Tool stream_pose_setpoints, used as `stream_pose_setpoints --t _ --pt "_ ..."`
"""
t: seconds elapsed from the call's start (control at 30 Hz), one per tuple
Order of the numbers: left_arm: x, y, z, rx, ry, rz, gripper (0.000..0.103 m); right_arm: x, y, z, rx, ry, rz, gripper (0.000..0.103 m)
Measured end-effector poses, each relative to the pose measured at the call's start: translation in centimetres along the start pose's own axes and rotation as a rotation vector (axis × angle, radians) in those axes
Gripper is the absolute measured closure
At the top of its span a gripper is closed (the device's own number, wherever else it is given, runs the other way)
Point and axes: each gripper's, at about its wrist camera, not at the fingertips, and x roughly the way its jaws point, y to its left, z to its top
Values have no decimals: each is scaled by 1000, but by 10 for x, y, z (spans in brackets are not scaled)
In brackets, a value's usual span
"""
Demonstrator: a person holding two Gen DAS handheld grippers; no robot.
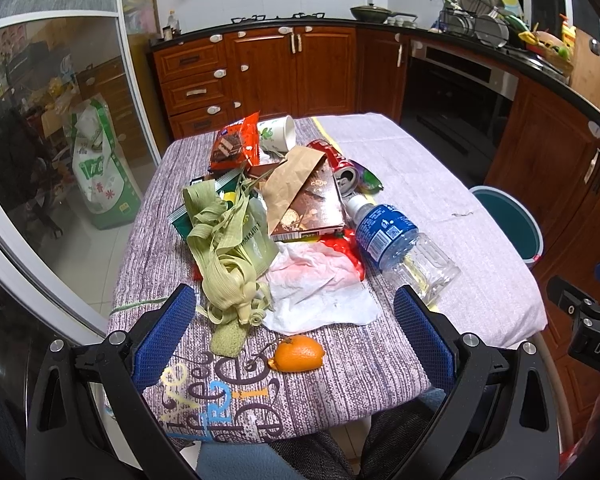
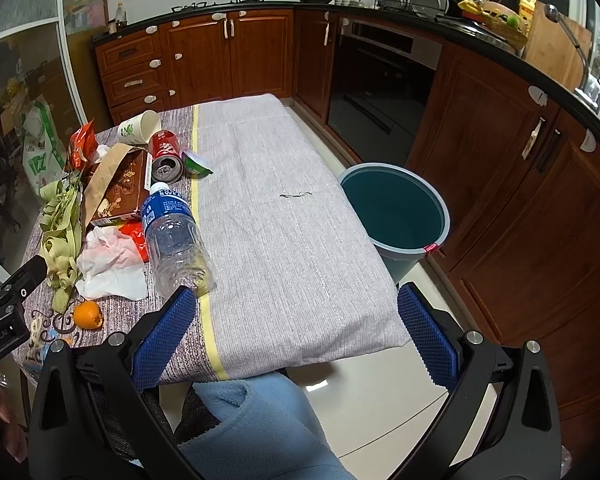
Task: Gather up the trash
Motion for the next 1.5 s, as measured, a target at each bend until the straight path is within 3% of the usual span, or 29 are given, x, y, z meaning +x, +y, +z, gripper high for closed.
stream_pose_setpoints --t 0.7,0.9,1.07,1.17,1.3,1.43,1.5 --pt "8 7 1 -4 7 -5 4 10 7 2 -34 22 -9 6" --pt "39 42 13 -34 19 -18 4 23 29 27 -123 25 74 6" --pt "70 87 19 -73 56 0 4 55 60 48 -200 84 174 6" --pt "82 101 19 -59 80 2 4 84 81 58 -227 158 247 6" --pt "94 108 18 -46 113 -21 4 114 100 65 -265 219 280 7" --pt "109 115 14 -57 157 -41 4 148 108 68 -234 334 346 23" --pt "112 115 12 -58 168 -42 4 156 111 67 -234 362 355 27"
